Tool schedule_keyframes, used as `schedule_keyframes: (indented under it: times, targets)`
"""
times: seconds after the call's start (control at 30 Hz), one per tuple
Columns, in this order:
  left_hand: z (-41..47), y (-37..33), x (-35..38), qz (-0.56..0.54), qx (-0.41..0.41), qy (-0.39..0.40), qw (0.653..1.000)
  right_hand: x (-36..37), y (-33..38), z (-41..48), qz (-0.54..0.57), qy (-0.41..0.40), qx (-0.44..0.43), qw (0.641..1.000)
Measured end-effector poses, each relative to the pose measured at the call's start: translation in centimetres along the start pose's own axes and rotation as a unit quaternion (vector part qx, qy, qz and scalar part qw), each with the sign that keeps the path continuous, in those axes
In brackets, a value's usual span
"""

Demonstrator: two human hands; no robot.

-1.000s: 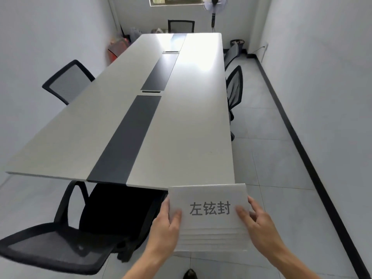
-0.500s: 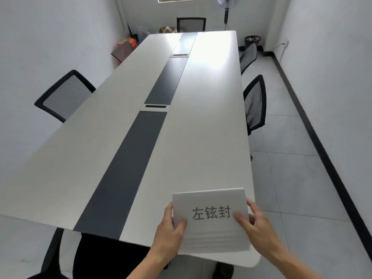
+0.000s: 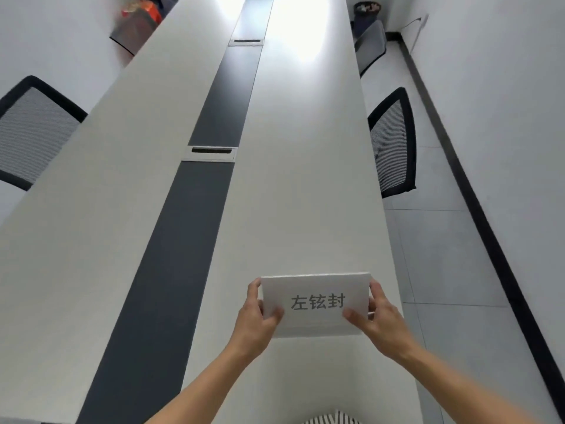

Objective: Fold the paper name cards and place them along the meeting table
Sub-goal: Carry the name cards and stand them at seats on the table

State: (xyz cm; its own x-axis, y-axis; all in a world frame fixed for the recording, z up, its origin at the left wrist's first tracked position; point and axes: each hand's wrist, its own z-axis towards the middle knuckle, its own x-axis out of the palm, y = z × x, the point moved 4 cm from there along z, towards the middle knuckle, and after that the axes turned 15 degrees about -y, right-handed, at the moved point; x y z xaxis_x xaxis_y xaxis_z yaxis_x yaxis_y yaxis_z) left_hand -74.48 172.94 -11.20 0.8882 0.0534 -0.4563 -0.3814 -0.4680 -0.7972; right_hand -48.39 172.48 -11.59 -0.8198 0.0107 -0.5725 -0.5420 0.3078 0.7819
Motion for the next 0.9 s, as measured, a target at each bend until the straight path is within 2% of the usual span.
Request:
schedule_keyframes:
  times: [0.33,0.5,0.67,0.73,0.9]
  targets:
    - [3.3,2.7,-0.3,0.054,0.103,0.062,0.991,2.6,-1.3,-1.0,-0.071,-0.068,0.063,0.993]
    - [3.7,3.0,-0.7,0.091,0.142,0.073,0.983,2.7,-1.4,-1.2,-0.083,-0.068,0.063,0.992]
    - [4.7,2.2,-2.0,0.156,0.192,0.057,0.967,0.9,-0.2,0.1,-0.187,-0.042,0.015,0.981]
    - [4.5,1.7,-2.2,0.145,0.188,0.061,0.97,0.2,0.2,0.7,-0.175,-0.033,-0.002,0.984]
    - [3.2,-0.5,-2.4,0.114,0.185,0.048,0.975,-1.1,0.5,0.7,-0.058,-0.02,0.022,0.998]
